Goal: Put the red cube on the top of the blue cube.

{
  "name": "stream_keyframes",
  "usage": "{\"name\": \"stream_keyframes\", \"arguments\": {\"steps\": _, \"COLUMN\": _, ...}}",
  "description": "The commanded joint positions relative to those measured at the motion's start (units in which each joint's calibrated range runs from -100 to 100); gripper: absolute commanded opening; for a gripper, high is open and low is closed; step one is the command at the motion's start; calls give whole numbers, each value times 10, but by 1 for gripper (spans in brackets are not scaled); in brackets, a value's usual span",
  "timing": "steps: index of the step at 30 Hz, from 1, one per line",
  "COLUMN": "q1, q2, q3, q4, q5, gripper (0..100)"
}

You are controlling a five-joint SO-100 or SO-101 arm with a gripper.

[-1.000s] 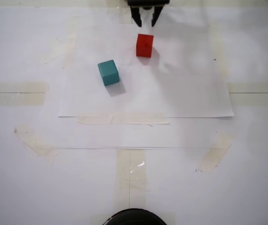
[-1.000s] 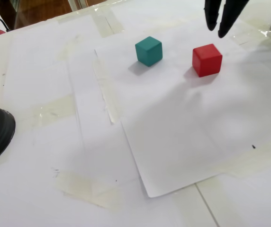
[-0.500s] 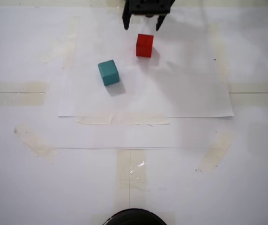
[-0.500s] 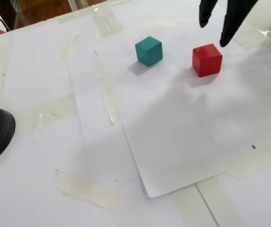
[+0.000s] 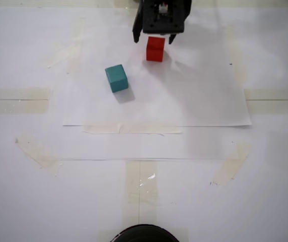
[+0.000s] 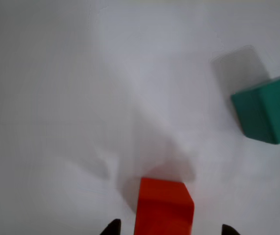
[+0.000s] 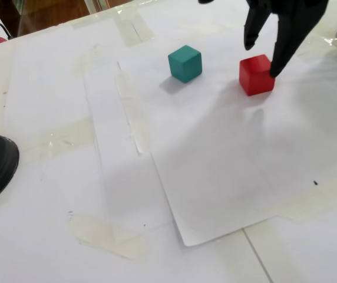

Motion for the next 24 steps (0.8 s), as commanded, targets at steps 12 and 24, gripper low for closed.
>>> {"name": "stream_keyframes", "arguments": {"steps": 12, "q1": 3, "q2": 31, "q3": 23, "q4": -54, "q5": -1, "gripper": 29}}
{"name": "stream_keyframes", "arguments": {"steps": 24, "q1": 4, "q2": 37, "q3": 45, "q4": -79, "q5": -3, "gripper": 27}}
